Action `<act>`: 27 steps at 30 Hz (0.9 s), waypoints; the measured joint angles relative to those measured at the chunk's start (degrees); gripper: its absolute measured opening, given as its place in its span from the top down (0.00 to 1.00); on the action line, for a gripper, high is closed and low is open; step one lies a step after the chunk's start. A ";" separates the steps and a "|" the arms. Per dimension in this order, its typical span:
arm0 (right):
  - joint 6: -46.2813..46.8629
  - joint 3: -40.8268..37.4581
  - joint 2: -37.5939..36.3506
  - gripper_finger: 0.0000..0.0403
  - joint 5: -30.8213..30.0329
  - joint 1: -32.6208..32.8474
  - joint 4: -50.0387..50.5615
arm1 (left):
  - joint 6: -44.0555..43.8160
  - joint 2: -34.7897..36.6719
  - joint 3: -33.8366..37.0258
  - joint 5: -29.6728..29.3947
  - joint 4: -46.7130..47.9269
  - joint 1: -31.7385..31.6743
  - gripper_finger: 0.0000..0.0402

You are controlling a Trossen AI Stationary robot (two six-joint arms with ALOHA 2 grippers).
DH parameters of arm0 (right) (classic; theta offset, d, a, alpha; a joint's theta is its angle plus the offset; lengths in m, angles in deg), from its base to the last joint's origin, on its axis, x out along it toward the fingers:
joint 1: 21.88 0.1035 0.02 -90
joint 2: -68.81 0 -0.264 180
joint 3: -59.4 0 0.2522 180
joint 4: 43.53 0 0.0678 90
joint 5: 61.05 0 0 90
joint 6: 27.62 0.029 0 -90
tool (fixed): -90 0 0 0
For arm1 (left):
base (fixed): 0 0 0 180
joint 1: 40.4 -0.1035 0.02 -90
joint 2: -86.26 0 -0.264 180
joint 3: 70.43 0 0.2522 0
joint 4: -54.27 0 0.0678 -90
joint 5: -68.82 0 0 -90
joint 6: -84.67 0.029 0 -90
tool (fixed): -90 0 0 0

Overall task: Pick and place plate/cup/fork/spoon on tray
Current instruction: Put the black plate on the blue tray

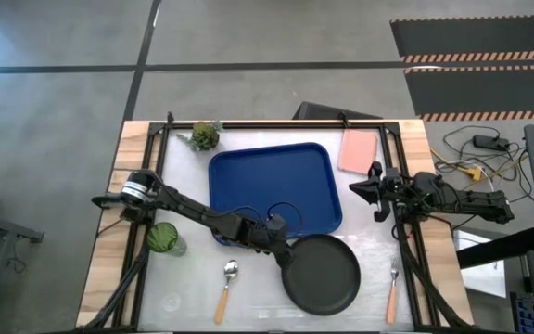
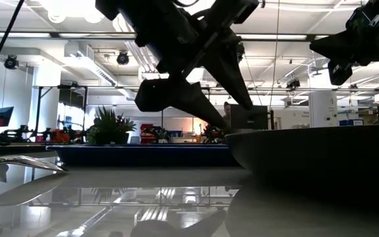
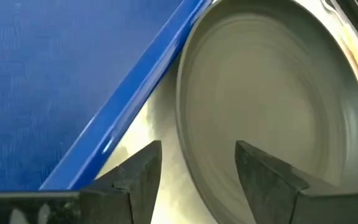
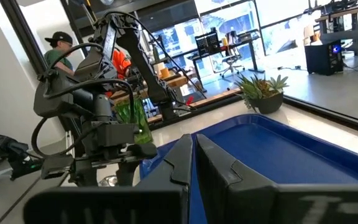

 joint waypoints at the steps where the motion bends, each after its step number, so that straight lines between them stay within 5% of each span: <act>1: 0.00 0.00 0.00 0.98 0.00 0.00 0.07 | -0.02 -0.04 0.47 -0.39 -0.89 0.00 0.54; 27: -0.02 0.00 0.02 0.98 -0.04 0.00 0.63 | -0.04 -0.09 5.00 -6.32 -10.39 1.42 0.54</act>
